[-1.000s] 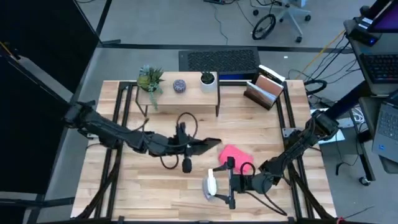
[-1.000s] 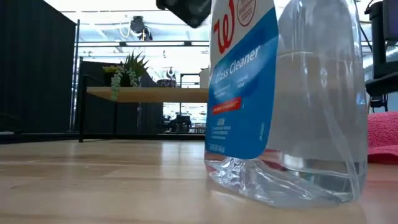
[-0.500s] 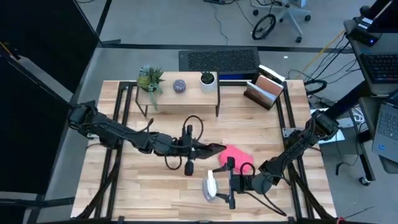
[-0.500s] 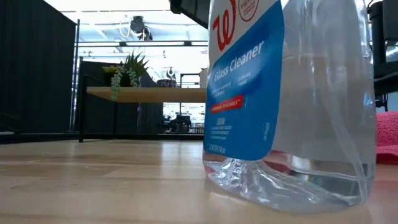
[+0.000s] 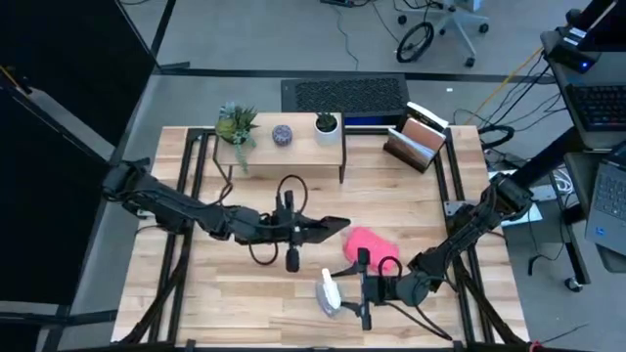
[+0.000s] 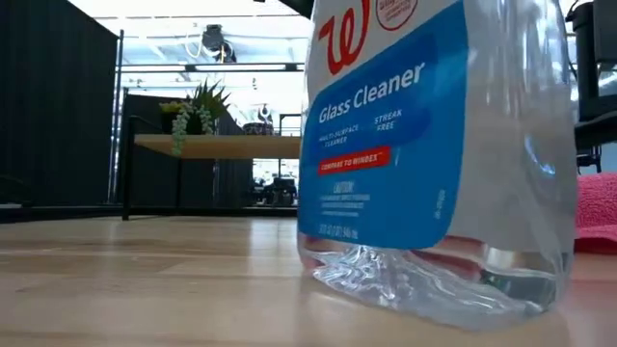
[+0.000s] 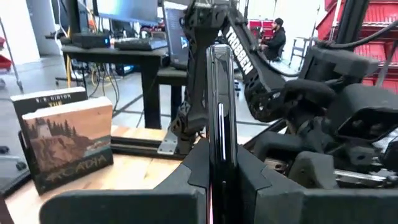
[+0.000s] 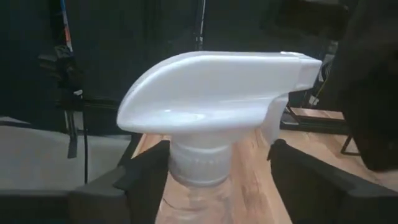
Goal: Apply microfiber cloth
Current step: Spray the back of the cellphone using the spray bottle
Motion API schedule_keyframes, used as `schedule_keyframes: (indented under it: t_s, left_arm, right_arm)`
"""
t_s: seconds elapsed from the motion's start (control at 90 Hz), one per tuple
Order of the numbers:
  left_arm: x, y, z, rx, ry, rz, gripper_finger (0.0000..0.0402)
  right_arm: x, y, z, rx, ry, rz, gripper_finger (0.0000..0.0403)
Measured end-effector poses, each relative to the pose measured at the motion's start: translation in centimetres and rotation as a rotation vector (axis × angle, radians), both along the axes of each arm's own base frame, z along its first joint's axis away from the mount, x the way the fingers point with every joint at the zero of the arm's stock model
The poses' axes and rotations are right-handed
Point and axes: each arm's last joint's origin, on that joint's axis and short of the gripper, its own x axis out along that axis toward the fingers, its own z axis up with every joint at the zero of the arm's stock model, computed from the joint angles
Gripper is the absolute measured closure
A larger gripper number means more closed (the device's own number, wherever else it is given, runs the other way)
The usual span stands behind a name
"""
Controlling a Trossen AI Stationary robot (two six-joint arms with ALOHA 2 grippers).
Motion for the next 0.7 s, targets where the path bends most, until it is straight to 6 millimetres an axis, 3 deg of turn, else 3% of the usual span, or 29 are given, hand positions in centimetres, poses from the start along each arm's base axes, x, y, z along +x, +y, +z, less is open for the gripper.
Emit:
schedule_keyframes:
  t_s: [0.411,0.7]
  left_arm:
    - [-0.2,-0.2,-0.2,0.018,0.033,0.032,0.0391]
    - [-1.2,0.0,0.7,0.019,0.036,0.064,0.0391]
  right_arm:
    - [0.0,-0.1,0.0,-0.022,0.0,-0.021,0.0155]
    - [-1.1,-0.5,1.3,-0.056,0.032,-0.019,0.0124]
